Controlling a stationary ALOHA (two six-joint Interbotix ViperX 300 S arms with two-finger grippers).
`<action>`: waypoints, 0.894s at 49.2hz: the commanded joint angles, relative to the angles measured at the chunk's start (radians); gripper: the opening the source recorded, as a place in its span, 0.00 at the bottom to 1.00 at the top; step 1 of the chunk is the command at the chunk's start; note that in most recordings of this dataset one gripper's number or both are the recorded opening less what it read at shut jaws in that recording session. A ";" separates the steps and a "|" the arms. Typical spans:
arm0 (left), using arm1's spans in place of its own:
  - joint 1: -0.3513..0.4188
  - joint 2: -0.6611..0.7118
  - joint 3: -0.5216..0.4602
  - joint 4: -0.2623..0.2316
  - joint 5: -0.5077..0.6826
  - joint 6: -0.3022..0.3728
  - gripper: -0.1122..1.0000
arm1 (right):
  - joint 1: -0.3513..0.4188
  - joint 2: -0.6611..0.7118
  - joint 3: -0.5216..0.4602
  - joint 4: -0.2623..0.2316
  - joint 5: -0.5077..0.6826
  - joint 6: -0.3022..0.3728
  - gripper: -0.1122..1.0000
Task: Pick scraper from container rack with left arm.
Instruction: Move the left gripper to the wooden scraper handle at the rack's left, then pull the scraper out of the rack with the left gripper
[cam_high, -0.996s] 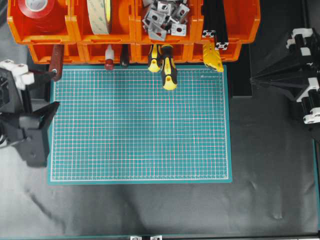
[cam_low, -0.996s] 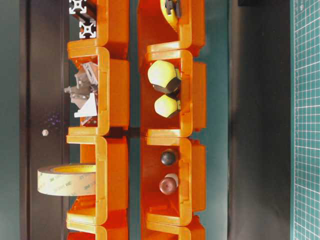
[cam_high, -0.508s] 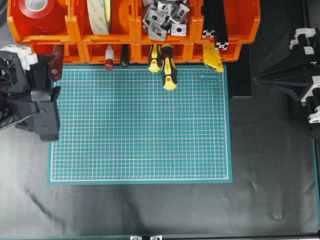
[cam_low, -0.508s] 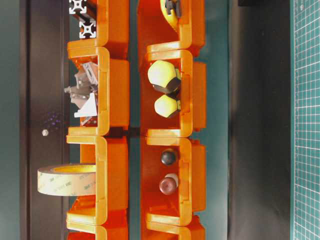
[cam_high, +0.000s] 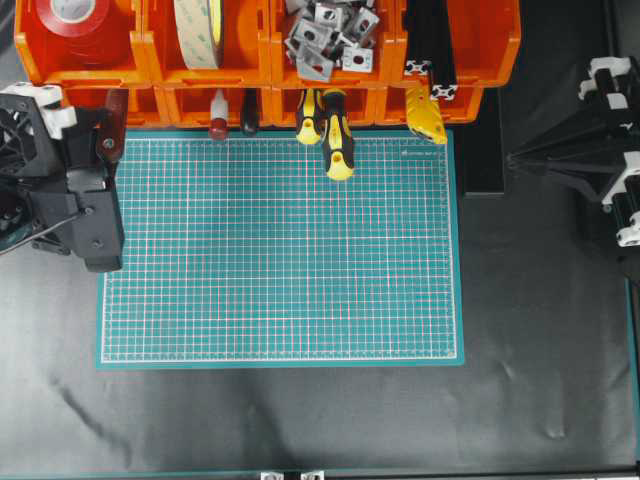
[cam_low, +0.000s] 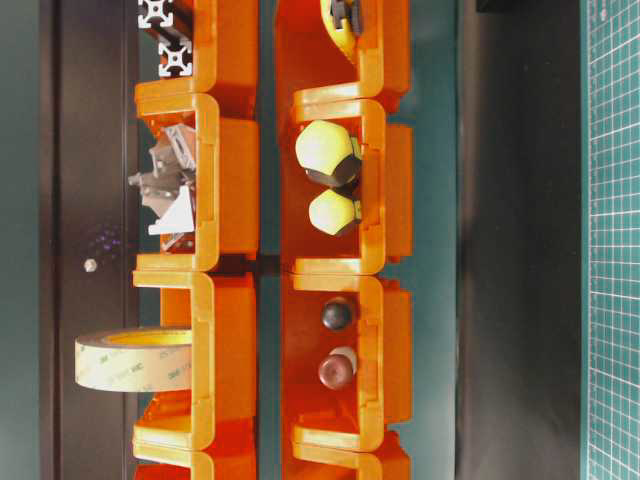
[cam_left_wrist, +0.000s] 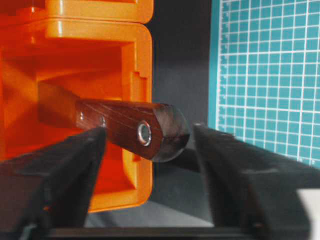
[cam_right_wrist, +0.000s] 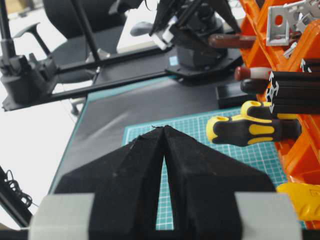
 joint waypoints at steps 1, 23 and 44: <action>0.000 -0.006 -0.009 0.005 -0.005 -0.005 0.63 | 0.003 0.003 -0.028 0.002 -0.011 0.000 0.10; -0.094 -0.023 -0.109 0.005 0.080 0.000 0.45 | 0.012 -0.008 -0.025 0.002 -0.026 -0.002 0.10; -0.281 -0.021 -0.351 0.005 0.321 0.083 0.29 | 0.012 -0.029 -0.005 0.002 -0.028 -0.002 0.10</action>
